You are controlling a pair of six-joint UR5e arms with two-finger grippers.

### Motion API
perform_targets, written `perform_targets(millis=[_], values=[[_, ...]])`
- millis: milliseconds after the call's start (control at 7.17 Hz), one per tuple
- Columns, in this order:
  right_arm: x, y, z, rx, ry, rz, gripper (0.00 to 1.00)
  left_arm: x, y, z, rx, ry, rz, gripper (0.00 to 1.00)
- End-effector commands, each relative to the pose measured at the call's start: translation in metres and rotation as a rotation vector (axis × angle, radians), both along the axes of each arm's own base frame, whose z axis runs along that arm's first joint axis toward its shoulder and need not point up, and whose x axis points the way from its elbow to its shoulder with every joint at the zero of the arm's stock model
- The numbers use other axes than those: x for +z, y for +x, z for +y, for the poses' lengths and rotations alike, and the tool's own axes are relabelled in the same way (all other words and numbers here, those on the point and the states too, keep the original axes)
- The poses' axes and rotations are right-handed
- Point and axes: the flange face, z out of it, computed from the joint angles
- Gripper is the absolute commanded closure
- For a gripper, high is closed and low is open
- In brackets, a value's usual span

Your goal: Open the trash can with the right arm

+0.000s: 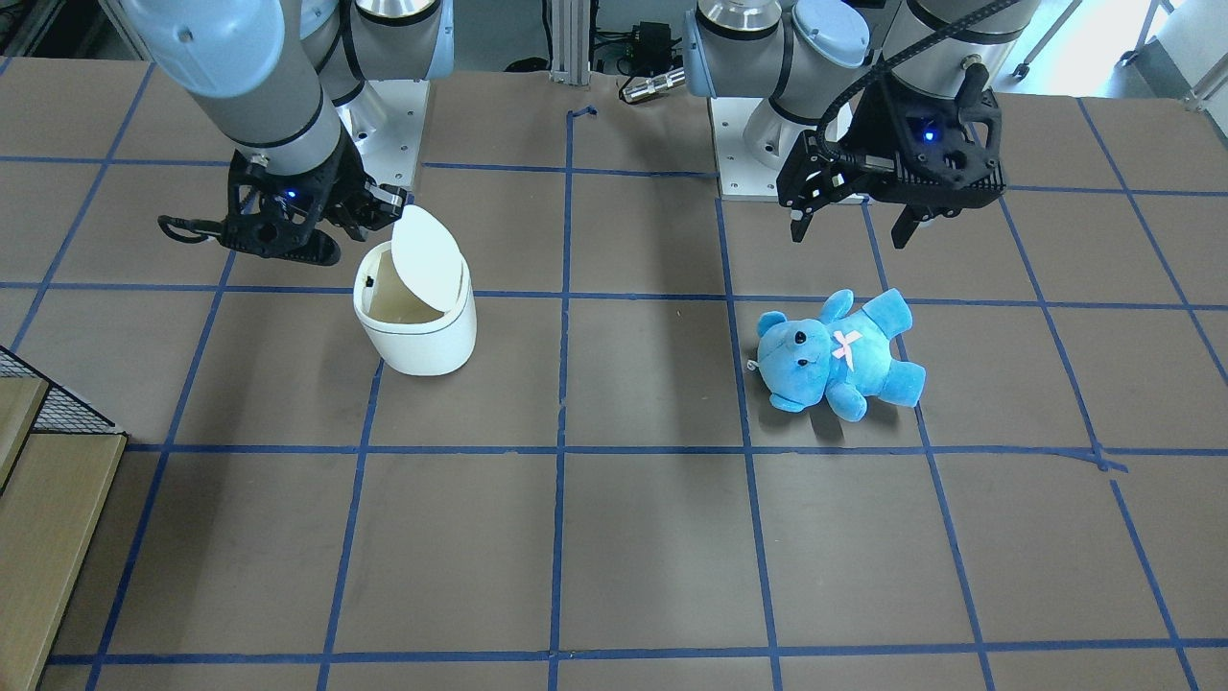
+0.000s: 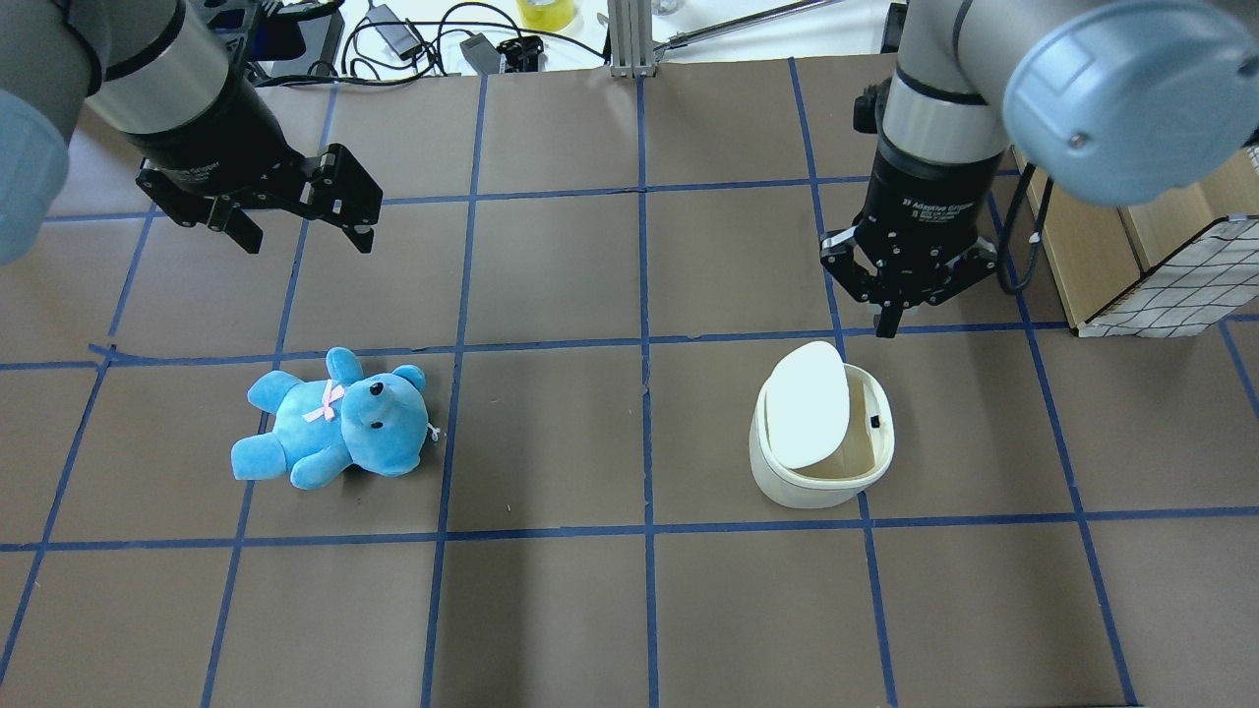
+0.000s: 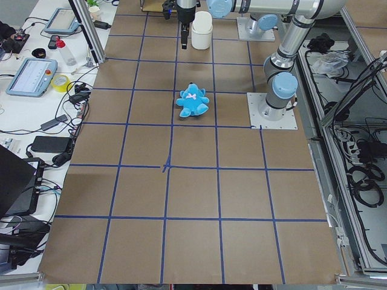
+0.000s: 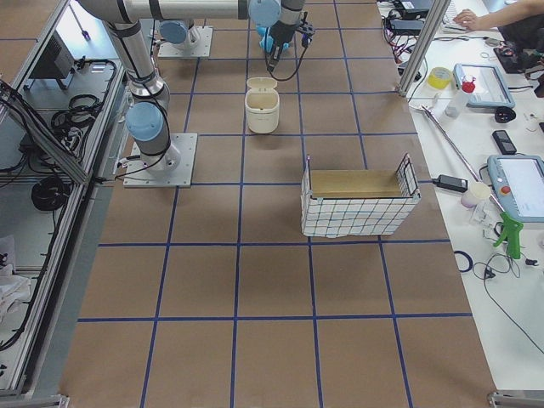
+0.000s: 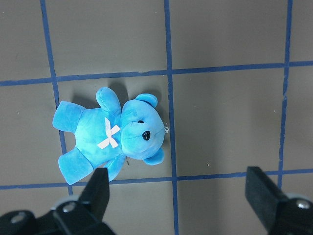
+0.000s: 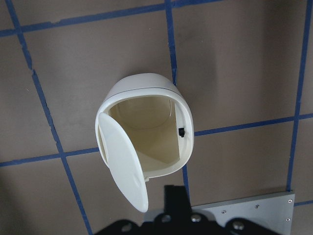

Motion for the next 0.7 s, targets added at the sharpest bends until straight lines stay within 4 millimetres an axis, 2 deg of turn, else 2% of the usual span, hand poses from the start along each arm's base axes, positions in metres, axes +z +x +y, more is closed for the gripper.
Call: perform_targets(millis=[0, 419, 558], values=[[0.027, -0.004, -0.012, 0.048, -0.106, -0.011, 1.00, 0.000, 0.000, 0.000, 0.000, 0.000, 0.000, 0.00], [0.032, -0.028, -0.022, 0.093, -0.136, -0.029, 1.00, 0.000, 0.000, 0.000, 0.000, 0.000, 0.000, 0.00], [0.034, -0.030, -0.024, 0.076, -0.150, -0.028, 0.99, 0.000, 0.000, 0.000, 0.000, 0.000, 0.000, 0.00]])
